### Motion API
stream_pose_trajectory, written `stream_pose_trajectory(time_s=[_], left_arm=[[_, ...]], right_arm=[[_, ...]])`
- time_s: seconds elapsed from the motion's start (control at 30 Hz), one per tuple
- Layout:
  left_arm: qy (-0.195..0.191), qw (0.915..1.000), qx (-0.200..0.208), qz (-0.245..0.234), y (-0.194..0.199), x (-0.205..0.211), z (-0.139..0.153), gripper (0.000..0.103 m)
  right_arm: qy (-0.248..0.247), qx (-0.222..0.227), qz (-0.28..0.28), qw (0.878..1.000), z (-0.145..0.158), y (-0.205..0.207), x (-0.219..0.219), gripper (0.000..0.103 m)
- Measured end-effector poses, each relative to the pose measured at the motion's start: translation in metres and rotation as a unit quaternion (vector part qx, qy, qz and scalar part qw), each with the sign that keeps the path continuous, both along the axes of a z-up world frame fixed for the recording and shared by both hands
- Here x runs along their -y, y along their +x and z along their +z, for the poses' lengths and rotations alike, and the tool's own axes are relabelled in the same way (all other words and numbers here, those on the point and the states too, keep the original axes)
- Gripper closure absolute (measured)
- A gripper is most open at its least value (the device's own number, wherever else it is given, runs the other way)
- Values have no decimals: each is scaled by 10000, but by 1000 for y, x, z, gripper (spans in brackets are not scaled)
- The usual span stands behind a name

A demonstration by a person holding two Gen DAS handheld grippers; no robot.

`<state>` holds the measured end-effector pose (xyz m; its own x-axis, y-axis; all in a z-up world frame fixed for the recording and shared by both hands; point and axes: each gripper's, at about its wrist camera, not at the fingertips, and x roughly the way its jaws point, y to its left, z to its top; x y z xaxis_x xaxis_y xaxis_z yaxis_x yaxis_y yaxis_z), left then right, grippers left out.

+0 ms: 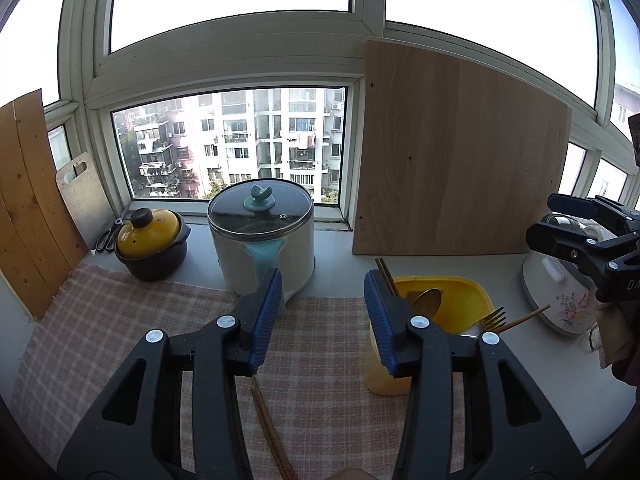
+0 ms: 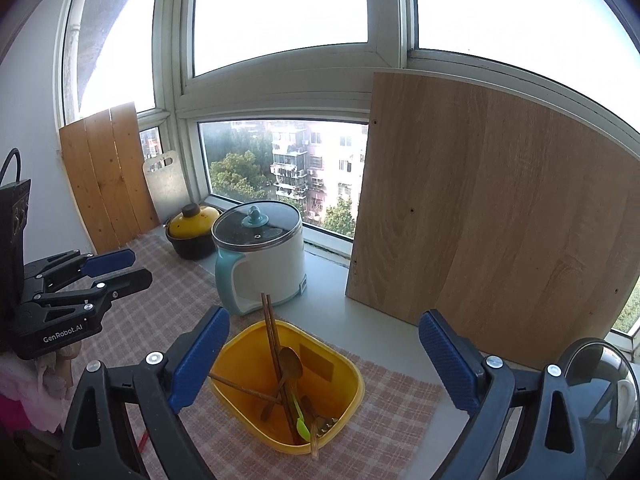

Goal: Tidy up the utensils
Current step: 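Withdraw both open tools and move them to the red-tipped chopsticks, then grasp one red-tipped wooden chopstick with the left tool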

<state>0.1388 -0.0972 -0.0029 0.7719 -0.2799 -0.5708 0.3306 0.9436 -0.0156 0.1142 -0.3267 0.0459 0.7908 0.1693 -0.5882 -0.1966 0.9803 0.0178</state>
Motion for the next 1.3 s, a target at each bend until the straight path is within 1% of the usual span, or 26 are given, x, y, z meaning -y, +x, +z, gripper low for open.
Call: stream_pose_trajectory(time_s=[0.07, 0.2, 0.27, 0.37, 0.4, 0.47, 0.53, 0.57, 0.63, 0.7, 0.77, 0.83, 0.93, 1.03, 1.3], left_arm=[[87, 9999, -93, 32, -7, -10, -6, 59], [286, 9987, -394, 175, -16, -30, -29, 59], [342, 9973, -587, 287, -18, -41, -46, 59], [267, 9937, -1002, 435, -18, -56, -74, 59], [305, 9923, -1110, 467, -18, -59, -83, 59], [412, 9889, -1338, 497, -17, -62, -105, 59], [407, 9848, -1628, 445, -16, -63, -126, 59], [406, 9829, -1739, 444, -15, -63, -135, 59], [364, 9791, -1943, 488, -11, -66, -152, 59], [294, 9762, -2096, 479, -8, -67, -166, 59], [336, 9743, -2166, 520, -4, -66, -177, 60], [283, 9718, -2280, 531, 0, -68, -188, 67], [227, 9691, -2393, 550, 4, -68, -198, 69], [173, 9677, -2463, 513, 6, -69, -204, 70], [234, 9685, -2452, 362, 10, -66, -212, 70]], right_arm=[[71, 65, -15, 10000, 1, -11, -1, 0], [146, -33, 62, 9999, -1, -28, -6, 0], [219, -83, 113, 9997, -4, -37, -9, 0], [372, -265, 247, 9987, -13, -48, -16, 0], [393, -320, 302, 9983, -17, -51, -19, 0], [322, -376, 401, 9980, -25, -59, -29, 0], [248, -458, 506, 9974, -35, -65, -39, 1], [240, -545, 580, 9965, -41, -66, -45, 2], [226, -782, 722, 9941, -56, -67, -56, 11], [205, -994, 793, 9917, -72, -66, -67, 15], [213, -1146, 811, 9899, -85, -65, -75, 17], [208, -1298, 846, 9877, -97, -63, -82, 24], [136, -1463, 860, 9854, -110, -60, -92, 30], [107, -1601, 855, 9833, -120, -58, -99, 32], [35, -1789, 788, 9807, -134, -55, -117, 35]])
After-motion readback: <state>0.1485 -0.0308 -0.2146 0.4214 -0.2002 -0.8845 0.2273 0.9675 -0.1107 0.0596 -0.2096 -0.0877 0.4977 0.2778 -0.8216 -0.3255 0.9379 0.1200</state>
